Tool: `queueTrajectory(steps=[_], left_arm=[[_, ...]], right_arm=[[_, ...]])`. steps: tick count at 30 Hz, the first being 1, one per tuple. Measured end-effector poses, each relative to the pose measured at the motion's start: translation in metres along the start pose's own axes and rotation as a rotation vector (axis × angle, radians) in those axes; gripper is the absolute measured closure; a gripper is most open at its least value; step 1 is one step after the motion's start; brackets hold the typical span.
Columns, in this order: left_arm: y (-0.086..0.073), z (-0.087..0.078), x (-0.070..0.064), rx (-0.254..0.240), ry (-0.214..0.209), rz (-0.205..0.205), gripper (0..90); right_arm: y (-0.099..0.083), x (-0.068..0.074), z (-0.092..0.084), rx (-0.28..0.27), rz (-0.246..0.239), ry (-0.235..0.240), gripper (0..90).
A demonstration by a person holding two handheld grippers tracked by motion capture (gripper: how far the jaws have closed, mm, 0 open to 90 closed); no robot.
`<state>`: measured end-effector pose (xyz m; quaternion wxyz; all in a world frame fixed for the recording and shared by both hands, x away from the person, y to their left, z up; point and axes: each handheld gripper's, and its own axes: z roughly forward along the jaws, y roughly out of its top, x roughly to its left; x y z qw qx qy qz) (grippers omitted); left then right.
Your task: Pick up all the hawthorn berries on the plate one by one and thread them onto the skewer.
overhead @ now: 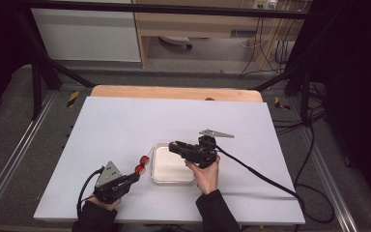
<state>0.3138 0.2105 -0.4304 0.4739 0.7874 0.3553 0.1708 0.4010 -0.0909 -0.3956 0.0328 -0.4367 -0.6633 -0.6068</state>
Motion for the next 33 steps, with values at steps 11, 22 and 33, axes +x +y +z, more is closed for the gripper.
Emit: queueTrajectory(steps=[11,22,33], left_arm=[[0.003,0.003,-0.01,-0.022,-0.012,-0.056,87.6],[0.004,0.007,-0.017,-0.024,-0.043,-0.08,87.7],[0.009,0.018,-0.026,-0.03,-0.099,-0.097,87.7]], right_arm=[[-0.018,0.011,0.005,-0.242,0.008,0.041,61.7],[-0.031,0.011,0.014,-0.402,-0.003,0.048,61.8],[-0.037,0.011,0.018,-0.47,-0.052,0.072,61.9]])
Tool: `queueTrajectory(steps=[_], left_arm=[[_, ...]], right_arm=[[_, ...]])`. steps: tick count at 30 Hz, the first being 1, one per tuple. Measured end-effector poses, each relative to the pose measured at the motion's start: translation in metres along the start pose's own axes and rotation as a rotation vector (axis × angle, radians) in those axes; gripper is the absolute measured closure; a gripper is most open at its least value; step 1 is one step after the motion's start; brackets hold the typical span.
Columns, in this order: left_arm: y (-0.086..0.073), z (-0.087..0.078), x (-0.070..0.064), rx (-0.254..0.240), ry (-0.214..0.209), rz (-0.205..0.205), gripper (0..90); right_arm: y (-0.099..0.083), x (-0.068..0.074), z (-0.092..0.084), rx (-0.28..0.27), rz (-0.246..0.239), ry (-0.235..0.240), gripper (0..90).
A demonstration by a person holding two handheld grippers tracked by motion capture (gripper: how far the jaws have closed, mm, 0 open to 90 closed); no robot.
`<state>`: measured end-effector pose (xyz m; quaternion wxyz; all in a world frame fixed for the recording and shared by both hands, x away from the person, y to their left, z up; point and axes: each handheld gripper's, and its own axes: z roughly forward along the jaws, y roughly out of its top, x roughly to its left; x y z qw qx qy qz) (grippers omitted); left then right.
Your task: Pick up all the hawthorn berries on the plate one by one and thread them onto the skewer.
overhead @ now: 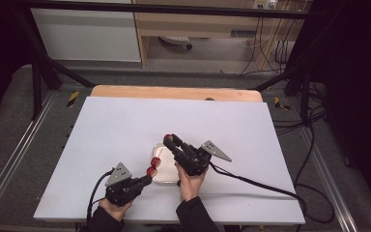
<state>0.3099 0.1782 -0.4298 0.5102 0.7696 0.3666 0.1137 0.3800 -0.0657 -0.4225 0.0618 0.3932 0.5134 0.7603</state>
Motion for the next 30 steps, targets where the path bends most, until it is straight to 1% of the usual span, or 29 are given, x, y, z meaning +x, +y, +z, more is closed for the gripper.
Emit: queueTrajectory(steps=[3,5,9,15,26,30], left_arm=[[0.0005,0.0007,-0.0014,-0.002,-0.004,0.001,87.7],[0.0009,0.0009,-0.0017,-0.006,-0.004,-0.007,87.7],[0.0016,0.002,-0.0028,-0.009,-0.006,-0.03,87.8],[0.0015,0.0038,-0.0039,-0.009,-0.001,-0.039,87.9],[0.0016,0.004,-0.0042,-0.009,0.007,-0.037,87.9],[0.0017,0.0042,-0.0043,-0.01,0.01,-0.043,87.8]], right_arm=[[-0.0003,-0.0002,-0.0001,0.0,-0.009,0.005,61.9],[-0.0007,-0.0001,-0.0002,0.001,-0.008,0.006,61.8],[-0.003,-0.0007,0.0003,-0.004,0.003,0.01,61.9],[-0.0054,-0.0011,0.0005,-0.012,0.009,0.015,61.9],[-0.0048,-0.0006,0.0002,-0.011,0.015,0.02,62.0],[-0.006,-0.0009,0.0003,-0.008,0.019,0.023,62.0]])
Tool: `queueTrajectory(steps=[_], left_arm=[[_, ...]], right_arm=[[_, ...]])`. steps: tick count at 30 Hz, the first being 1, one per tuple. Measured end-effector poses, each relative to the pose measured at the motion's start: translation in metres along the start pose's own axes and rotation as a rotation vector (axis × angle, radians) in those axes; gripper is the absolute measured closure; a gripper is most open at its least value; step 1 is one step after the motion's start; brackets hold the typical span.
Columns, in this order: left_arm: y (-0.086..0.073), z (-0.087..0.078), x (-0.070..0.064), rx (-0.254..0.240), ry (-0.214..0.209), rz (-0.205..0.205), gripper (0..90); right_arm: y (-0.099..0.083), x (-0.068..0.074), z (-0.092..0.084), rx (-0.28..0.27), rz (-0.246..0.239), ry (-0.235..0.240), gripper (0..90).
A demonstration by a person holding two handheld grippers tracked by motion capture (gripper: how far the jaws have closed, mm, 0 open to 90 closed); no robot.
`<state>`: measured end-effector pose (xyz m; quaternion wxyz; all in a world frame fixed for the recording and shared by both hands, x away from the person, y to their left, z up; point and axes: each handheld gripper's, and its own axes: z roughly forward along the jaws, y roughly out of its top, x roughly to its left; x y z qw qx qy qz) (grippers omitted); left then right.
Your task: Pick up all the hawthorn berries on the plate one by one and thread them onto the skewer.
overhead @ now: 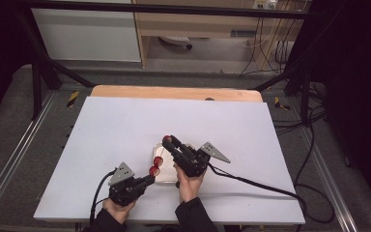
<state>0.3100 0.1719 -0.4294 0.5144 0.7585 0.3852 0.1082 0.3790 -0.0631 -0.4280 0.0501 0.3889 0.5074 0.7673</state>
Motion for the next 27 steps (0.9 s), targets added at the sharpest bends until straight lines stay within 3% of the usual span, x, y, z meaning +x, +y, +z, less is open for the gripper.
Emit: queueTrajectory(steps=[6,14,22,26,27], left_arm=[[0.001,0.0,0.0,-0.006,-0.009,-0.034,87.9],[0.001,0.003,-0.002,-0.004,0.003,-0.05,88.1],[0.001,0.002,0.001,-0.012,0.025,-0.06,87.9],[0.002,0.001,0.004,-0.014,0.022,-0.063,87.8],[0.002,0.0,0.005,-0.01,0.04,-0.061,87.8]], right_arm=[[-0.004,0.0,0.0,0.004,0.007,0.006,62.1],[-0.009,0.002,-0.001,0.015,0.011,0.012,62.2],[-0.023,0.008,0.002,0.081,-0.006,0.022,62.3],[-0.019,0.009,0.002,0.102,-0.014,0.009,60.9],[-0.016,0.009,0.002,0.111,-0.019,0.008,59.6]])
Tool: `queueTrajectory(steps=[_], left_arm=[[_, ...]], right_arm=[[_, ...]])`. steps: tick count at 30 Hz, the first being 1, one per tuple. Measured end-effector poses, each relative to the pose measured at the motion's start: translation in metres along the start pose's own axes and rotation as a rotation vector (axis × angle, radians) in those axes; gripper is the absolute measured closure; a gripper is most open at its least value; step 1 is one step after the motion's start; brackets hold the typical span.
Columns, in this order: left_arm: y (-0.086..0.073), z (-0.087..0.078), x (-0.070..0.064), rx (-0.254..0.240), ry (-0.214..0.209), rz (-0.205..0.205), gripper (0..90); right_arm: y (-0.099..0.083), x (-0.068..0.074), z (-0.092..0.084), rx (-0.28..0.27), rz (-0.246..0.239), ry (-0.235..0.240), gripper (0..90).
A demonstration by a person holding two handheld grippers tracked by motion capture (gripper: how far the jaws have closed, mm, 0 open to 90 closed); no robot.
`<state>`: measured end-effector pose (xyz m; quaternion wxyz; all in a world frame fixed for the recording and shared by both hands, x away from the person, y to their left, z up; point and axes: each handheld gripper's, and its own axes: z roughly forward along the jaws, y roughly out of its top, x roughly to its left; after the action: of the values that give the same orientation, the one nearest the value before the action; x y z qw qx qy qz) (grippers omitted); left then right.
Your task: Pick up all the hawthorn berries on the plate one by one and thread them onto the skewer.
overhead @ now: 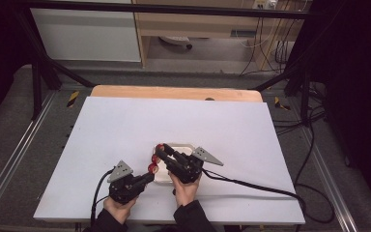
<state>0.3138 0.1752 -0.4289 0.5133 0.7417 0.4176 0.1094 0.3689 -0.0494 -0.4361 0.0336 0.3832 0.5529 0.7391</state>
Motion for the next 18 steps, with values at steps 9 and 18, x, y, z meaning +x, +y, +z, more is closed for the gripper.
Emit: queueTrajectory(steps=[9,18], left_arm=[[-0.001,-0.002,0.008,0.002,0.021,0.012,87.8],[-0.001,-0.005,0.015,0.001,0.036,0.025,87.8]], right_arm=[[0.023,-0.001,-0.009,0.187,-0.118,-0.059,41.6],[0.037,-0.025,-0.03,0.393,-0.185,-0.13,20.1]])
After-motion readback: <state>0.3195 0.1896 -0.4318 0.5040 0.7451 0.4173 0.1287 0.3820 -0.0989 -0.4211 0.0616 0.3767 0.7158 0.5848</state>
